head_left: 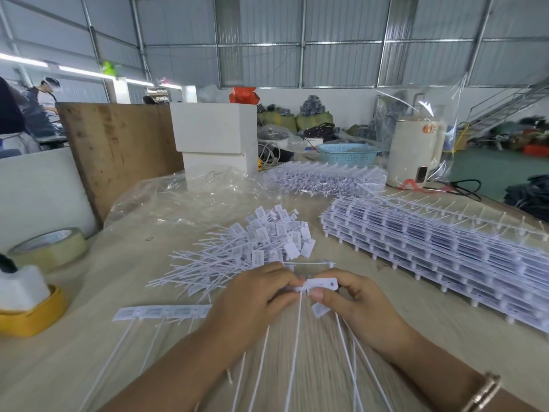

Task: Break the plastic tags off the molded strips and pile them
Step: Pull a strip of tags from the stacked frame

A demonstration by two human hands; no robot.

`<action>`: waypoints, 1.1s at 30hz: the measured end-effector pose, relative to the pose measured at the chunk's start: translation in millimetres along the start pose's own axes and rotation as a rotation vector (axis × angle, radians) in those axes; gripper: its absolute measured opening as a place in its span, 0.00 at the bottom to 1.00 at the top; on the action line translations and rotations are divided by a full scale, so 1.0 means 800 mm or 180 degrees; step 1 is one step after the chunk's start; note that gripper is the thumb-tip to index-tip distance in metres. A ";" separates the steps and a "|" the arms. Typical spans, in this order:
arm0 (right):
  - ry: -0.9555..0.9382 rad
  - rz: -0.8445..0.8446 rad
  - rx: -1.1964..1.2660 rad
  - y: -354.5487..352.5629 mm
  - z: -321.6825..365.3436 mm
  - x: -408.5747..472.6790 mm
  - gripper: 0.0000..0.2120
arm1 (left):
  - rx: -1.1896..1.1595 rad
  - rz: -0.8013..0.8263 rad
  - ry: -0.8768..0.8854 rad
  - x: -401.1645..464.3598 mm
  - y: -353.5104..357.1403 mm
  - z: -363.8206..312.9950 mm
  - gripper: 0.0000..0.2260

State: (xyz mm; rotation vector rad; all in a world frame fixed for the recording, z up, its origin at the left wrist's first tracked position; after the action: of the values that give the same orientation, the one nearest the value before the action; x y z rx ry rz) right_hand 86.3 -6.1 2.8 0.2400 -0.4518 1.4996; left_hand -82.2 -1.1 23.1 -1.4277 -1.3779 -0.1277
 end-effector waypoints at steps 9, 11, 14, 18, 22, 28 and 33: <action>-0.0105 0.0091 0.0226 0.001 0.003 -0.001 0.07 | -0.0287 -0.0165 -0.0007 0.002 -0.002 0.001 0.05; -0.0131 0.0123 0.0256 0.001 0.004 -0.002 0.07 | -0.0340 -0.0173 -0.0048 0.002 -0.002 -0.001 0.05; -0.0194 0.0136 0.0211 -0.002 0.005 -0.001 0.08 | -0.0707 -0.0176 -0.0358 0.000 -0.003 0.001 0.07; -0.0060 -0.0049 0.0416 -0.012 0.008 0.000 0.08 | -0.0966 -0.0278 -0.0570 0.000 -0.006 0.009 0.02; 0.0030 -0.0180 -0.0089 -0.017 0.003 0.002 0.07 | -0.0470 -0.0331 -0.0390 -0.004 -0.004 0.017 0.08; 0.0029 -0.0019 -0.2080 -0.015 -0.005 0.007 0.09 | 0.0108 -0.0046 -0.0536 -0.008 0.002 0.015 0.15; -0.0562 -0.0353 -0.1687 -0.009 0.010 0.000 0.04 | 0.0942 0.0186 -0.0410 -0.007 -0.001 -0.002 0.19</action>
State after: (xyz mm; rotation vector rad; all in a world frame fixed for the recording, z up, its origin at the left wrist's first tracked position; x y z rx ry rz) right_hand 91.9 -9.7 11.1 -0.0229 -0.9418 1.2058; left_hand -83.8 -6.3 20.3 -1.2425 -1.3928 0.2021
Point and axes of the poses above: each hand's wrist, its own x-axis towards the middle knuckle, its own y-axis out of the palm, z = x × y, the point moved 3 cm from there along x, towards the middle knuckle, and after that the axes turned 12 degrees about -z, right-handed, at the moved point
